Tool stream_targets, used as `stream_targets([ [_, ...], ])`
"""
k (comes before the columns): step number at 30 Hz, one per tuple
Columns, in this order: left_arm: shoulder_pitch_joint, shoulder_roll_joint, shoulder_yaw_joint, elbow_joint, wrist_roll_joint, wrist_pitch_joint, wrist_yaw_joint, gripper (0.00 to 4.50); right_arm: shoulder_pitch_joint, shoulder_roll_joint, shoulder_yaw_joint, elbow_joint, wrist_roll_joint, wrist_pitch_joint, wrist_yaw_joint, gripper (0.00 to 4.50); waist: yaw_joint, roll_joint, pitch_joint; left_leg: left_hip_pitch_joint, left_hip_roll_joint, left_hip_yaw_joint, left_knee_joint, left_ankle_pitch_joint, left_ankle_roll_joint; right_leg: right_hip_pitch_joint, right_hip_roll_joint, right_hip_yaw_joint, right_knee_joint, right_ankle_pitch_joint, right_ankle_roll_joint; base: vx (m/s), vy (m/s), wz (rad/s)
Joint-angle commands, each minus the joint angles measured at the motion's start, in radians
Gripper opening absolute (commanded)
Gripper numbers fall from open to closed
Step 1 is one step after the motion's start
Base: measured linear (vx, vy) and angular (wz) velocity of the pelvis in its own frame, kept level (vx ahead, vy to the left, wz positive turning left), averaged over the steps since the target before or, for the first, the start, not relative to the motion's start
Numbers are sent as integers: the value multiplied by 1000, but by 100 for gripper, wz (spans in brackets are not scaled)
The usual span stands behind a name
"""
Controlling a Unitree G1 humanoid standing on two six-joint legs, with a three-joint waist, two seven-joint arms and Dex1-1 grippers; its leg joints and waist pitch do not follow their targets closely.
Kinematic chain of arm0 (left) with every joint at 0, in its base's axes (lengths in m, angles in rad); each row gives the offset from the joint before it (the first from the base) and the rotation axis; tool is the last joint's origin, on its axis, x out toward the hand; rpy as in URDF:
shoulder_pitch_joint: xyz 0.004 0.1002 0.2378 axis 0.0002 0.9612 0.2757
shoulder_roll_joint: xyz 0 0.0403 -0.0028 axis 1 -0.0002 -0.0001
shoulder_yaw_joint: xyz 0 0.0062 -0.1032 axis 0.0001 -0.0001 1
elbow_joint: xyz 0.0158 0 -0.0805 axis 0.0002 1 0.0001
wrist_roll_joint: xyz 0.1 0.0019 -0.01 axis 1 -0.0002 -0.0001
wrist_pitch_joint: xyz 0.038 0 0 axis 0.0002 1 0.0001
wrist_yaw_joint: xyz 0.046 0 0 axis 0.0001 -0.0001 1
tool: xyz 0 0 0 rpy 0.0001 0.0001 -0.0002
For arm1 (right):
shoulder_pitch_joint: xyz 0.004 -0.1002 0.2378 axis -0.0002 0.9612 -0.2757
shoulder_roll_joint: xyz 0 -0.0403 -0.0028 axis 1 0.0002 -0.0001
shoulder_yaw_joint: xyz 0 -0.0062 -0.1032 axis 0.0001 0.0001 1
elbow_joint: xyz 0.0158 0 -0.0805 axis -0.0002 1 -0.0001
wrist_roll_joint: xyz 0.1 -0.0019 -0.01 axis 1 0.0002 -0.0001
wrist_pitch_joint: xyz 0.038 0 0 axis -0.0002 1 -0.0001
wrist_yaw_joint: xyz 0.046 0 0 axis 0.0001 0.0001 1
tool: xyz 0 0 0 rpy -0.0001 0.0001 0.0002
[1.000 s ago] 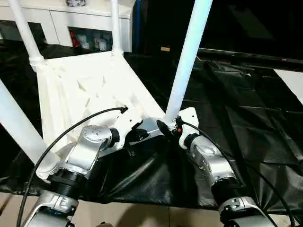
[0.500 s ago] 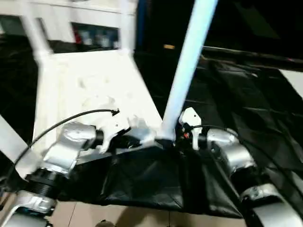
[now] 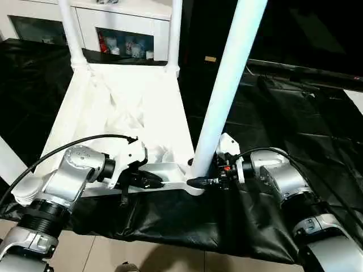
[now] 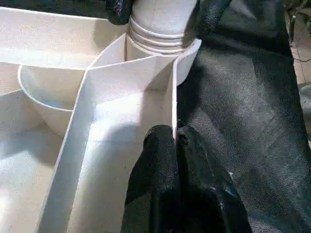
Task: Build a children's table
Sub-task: Rotate leg to tighten
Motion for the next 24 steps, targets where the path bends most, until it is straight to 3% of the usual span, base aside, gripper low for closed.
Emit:
stream_targets([
  [1,-35,-29,-10,0,-18,-22,33,0,21,18,61,-27,-2,2,56,265,-2,14,-65,4,6,12,-67,-184,20,56,-41,38,-57,-154,-220,0,0,0],
  [4,-60,-58,18,49,22,-4,157,0,36,51,34,-11,-5,-9,-41,243,2,13,-62,6,5,12,-69,-200,17,54,-41,39,-62,-184,-211,0,0,0],
  [7,-92,-92,54,87,35,36,267,0,23,101,-9,30,-12,-1,-193,221,2,10,-55,15,3,10,-72,-280,-8,44,-45,42,-80,-337,-174,0,0,0],
  [10,-136,-135,74,121,72,83,410,0,-11,177,-61,105,-23,14,-414,206,-10,11,-55,11,1,1,-76,-305,-32,43,-51,38,-91,-467,-119,-54,-12,-1],
  [14,-171,-193,93,145,93,128,542,0,-52,258,-111,183,-21,32,-637,195,-25,11,-55,2,-2,-4,-78,-310,-41,45,-49,32,-95,-496,-96,0,0,0],
  [16,-187,-237,97,152,108,154,622,0,-81,317,-146,236,-22,38,-792,195,-35,10,-53,3,-4,-6,-78,-331,-50,40,-48,28,-100,-534,-85,0,0,0],
  [19,-191,-280,87,146,127,176,679,0,-105,375,-166,280,-27,25,-880,195,-38,10,-57,-1,-2,-5,-78,-314,-39,40,-47,30,-97,-484,-83,0,0,0],
  [24,-176,-299,46,131,143,161,673,0,-114,428,-160,290,-26,-30,-862,195,-35,7,-62,-2,-1,0,-76,-282,-22,44,-43,35,-83,-339,-123,0,0,0],
])
